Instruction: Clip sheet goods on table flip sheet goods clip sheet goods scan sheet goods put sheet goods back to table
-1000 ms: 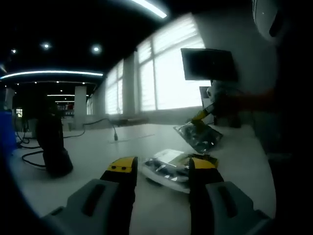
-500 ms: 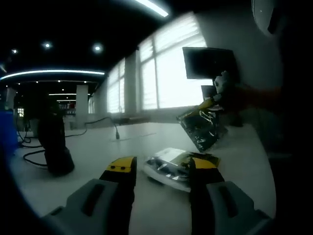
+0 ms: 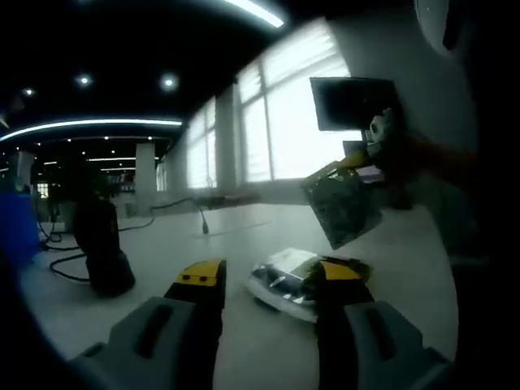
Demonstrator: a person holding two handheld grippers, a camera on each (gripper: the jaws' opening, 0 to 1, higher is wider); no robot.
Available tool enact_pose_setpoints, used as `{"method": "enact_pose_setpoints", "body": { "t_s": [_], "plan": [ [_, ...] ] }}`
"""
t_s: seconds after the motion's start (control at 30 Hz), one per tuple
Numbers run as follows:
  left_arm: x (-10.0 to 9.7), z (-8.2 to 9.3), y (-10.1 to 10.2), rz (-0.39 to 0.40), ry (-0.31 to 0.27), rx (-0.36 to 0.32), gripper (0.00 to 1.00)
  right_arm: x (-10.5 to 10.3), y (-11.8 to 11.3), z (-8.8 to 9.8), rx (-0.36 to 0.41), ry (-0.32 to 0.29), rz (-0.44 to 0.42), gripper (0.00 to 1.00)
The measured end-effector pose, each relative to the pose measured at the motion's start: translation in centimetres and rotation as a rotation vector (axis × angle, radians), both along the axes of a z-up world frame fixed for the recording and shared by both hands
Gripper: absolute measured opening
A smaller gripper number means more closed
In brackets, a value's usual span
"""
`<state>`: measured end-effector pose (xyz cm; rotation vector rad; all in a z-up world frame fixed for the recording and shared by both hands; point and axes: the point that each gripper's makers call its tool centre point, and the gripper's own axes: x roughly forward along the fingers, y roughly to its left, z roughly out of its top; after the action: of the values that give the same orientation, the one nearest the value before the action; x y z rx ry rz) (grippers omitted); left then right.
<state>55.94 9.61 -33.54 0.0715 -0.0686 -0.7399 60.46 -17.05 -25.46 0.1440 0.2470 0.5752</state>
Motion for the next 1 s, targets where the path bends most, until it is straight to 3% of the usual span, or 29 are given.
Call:
{"method": "enact_pose_setpoints", "body": {
  "t_s": [0.33, 1.0],
  "plan": [
    [0.4, 0.4, 1.1, 0.026, 0.017, -0.037, 0.37, 0.6, -0.3, 1.2, 0.011, -0.022, -0.028, 0.00],
    [0.1, 1.6, 1.7, 0.057, -0.024, -0.049, 0.39, 0.9, 0.3, 3.3, 0.026, -0.064, -0.017, 0.00]
  ]
}}
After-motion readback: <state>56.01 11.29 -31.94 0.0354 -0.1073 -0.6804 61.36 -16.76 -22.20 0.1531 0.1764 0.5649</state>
